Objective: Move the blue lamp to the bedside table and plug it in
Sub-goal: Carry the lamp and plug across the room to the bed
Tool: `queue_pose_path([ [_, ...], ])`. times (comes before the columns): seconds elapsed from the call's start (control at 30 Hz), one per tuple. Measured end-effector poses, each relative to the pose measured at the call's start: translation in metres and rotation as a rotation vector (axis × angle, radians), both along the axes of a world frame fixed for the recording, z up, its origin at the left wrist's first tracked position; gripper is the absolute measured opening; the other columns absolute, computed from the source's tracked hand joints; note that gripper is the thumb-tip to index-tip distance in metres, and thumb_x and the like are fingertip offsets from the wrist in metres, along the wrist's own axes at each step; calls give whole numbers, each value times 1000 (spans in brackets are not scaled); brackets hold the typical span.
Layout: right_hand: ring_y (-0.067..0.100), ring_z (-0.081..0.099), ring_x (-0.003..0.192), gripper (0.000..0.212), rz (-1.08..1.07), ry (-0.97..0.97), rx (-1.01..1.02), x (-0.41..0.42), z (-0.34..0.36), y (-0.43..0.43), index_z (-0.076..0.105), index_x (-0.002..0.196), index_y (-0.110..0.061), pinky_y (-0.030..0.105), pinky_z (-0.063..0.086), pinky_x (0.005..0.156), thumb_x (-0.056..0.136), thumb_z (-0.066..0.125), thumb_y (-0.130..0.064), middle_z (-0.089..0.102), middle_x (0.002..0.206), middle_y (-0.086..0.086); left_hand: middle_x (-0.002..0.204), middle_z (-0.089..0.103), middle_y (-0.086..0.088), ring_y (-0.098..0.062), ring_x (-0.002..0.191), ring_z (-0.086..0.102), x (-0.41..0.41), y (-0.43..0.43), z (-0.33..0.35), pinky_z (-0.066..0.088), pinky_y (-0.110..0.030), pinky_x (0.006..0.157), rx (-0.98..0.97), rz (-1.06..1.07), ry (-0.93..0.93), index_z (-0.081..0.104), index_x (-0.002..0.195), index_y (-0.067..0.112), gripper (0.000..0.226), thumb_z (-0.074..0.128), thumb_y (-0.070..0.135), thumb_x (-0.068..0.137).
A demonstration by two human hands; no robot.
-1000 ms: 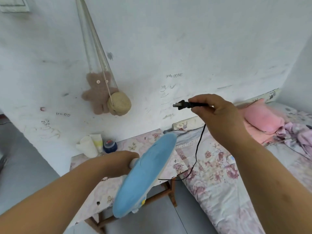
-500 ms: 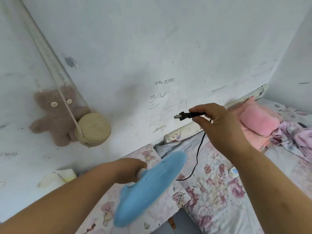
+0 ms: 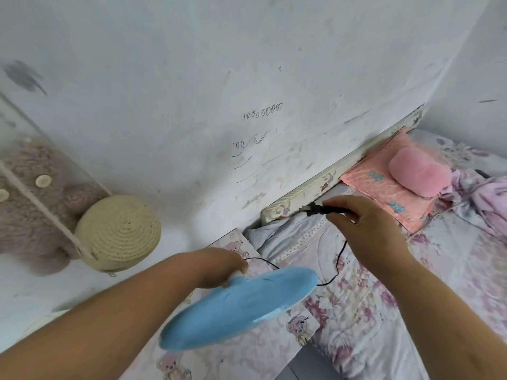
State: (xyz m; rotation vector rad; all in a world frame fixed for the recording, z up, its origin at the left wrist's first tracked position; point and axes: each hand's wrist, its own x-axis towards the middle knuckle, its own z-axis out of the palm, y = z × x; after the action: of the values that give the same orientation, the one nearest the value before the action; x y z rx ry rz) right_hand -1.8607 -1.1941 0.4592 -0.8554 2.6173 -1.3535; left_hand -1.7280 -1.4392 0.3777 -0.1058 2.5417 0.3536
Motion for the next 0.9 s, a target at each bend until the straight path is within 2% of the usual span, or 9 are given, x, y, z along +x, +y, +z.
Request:
queue_pose_path([
  [0.13, -17, 55, 82, 25, -10, -58, 23, -1, -14, -6, 67, 94, -45, 0, 37, 60, 87, 65, -21, 63, 87, -35, 109, 66, 1, -23, 94, 59, -4, -11, -9, 48, -36, 87, 9, -19, -19, 61, 100, 25, 19, 50, 19, 86],
  [0.2, -19, 54, 75, 26, -15, -72, 49, 1, -20, -9, 65, 91, -48, 5, 38, 55, 87, 64, -22, 60, 84, -41, 104, 65, 5, -22, 93, 60, -4, -16, -12, 49, -39, 85, 13, -32, -17, 58, 94, 26, 17, 50, 17, 82],
  [0.33, -17, 54, 66, 24, -18, -98, 62, 3, -30, -17, 67, 91, -44, 11, 32, 56, 87, 65, -20, 64, 78, -24, 99, 64, 3, -23, 87, 60, -4, -21, -15, 50, -38, 78, 9, -61, -28, 54, 89, 24, 13, 52, 16, 79],
  [0.5, -19, 53, 64, 20, 2, -150, 101, 7, -36, -22, 68, 95, -39, 13, 34, 56, 88, 64, -21, 64, 80, -21, 109, 59, 1, -25, 92, 60, 3, -19, -18, 51, -43, 82, 0, -68, -25, 54, 100, 25, 23, 51, 12, 81],
  [0.6, -18, 52, 58, 19, -1, -172, 114, 10, -39, -25, 69, 93, -40, 14, 33, 53, 88, 64, -22, 67, 81, -17, 111, 57, -1, -23, 86, 55, 6, -13, -19, 48, -37, 75, 15, -34, -5, 51, 97, 25, 21, 52, 11, 82],
  [0.7, -18, 51, 52, 19, -4, -199, 125, 13, -42, -26, 69, 91, -42, 16, 33, 52, 87, 64, -24, 69, 83, -16, 112, 54, -2, -21, 83, 50, 9, -6, -19, 38, -32, 68, 5, -21, 20, 49, 94, 26, 18, 51, 11, 84],
  [0.8, -15, 54, 55, 18, 14, -204, 155, 15, -42, -25, 69, 91, -43, 18, 36, 53, 88, 63, -26, 70, 85, -17, 116, 52, -2, -22, 89, 53, 13, -4, -20, 39, -33, 70, 1, 8, 42, 51, 102, 24, 22, 52, 11, 84],
  [0.9, 0, 62, 69, 16, 25, -207, 180, 17, -42, -25, 69, 90, -42, 21, 43, 54, 87, 63, -28, 70, 81, -17, 123, 50, 0, -23, 102, 55, 18, -6, -21, 45, -36, 83, 12, 35, 54, 51, 112, 24, 31, 55, 11, 84],
])
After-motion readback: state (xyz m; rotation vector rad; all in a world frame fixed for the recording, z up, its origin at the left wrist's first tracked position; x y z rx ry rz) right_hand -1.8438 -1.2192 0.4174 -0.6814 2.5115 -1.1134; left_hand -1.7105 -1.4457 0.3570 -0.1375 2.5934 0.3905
